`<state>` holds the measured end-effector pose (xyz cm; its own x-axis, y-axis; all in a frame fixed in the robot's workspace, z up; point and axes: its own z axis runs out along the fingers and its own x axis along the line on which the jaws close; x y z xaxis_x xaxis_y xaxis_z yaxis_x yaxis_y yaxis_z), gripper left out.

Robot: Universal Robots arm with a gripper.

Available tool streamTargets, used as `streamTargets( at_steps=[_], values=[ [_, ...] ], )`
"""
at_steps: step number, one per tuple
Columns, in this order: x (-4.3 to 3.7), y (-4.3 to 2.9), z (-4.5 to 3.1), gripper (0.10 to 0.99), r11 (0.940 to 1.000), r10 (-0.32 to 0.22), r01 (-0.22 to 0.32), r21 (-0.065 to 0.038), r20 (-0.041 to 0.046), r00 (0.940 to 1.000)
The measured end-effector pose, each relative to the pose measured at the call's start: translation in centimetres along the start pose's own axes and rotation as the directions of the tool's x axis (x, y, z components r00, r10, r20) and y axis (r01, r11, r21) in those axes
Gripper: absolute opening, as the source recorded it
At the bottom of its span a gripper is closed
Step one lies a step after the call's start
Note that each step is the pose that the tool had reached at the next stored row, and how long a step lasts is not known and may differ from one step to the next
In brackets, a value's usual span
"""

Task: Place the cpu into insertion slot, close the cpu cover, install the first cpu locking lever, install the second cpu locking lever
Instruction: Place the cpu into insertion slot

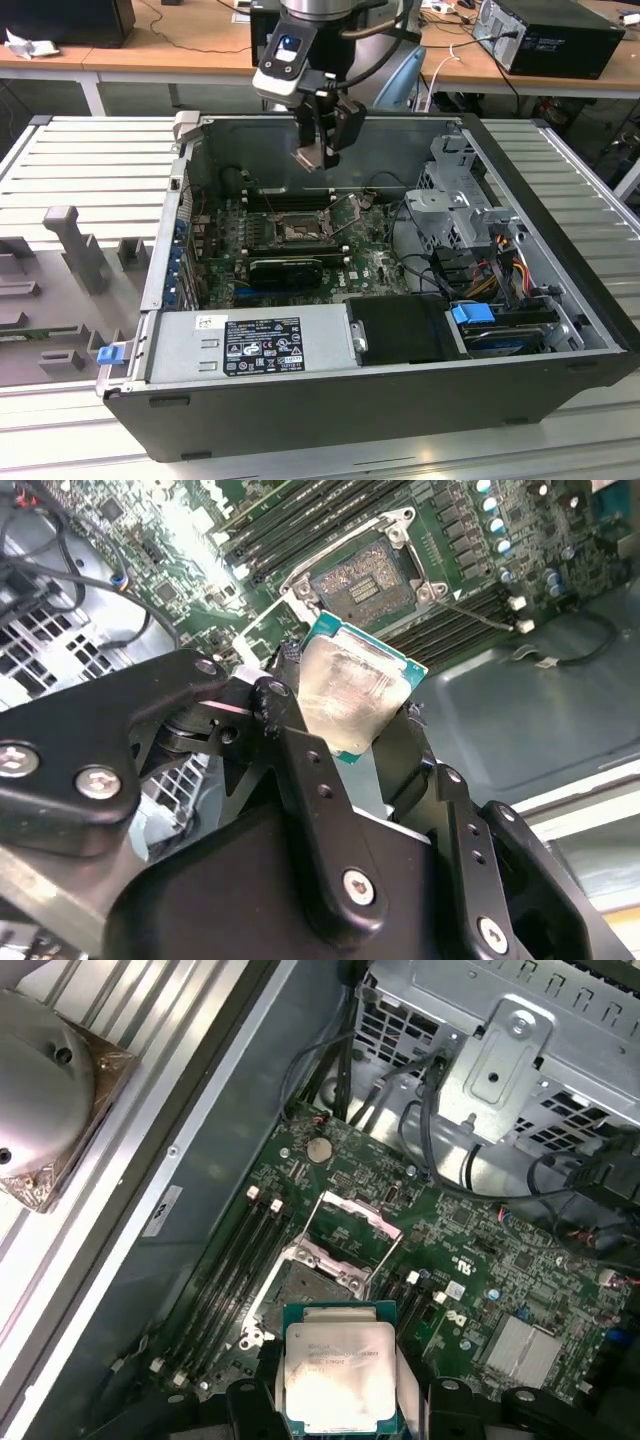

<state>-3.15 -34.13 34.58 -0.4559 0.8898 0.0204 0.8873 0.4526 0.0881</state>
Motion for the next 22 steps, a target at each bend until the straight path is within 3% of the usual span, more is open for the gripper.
streamTargets(
  at_steps=[4,8,22],
  values=[
    [0.00,-0.01,0.13,0.533,0.9956,0.094,-0.094,-0.002,0.0082,0.9956],
    [-0.01,-0.01,0.21,0.533,0.9855,0.170,-0.170,-0.005,0.0147,0.9854],
    [-0.02,-0.10,1.10,0.533,0.9790,0.204,-0.204,-0.005,0.0173,0.9789]
  ],
)
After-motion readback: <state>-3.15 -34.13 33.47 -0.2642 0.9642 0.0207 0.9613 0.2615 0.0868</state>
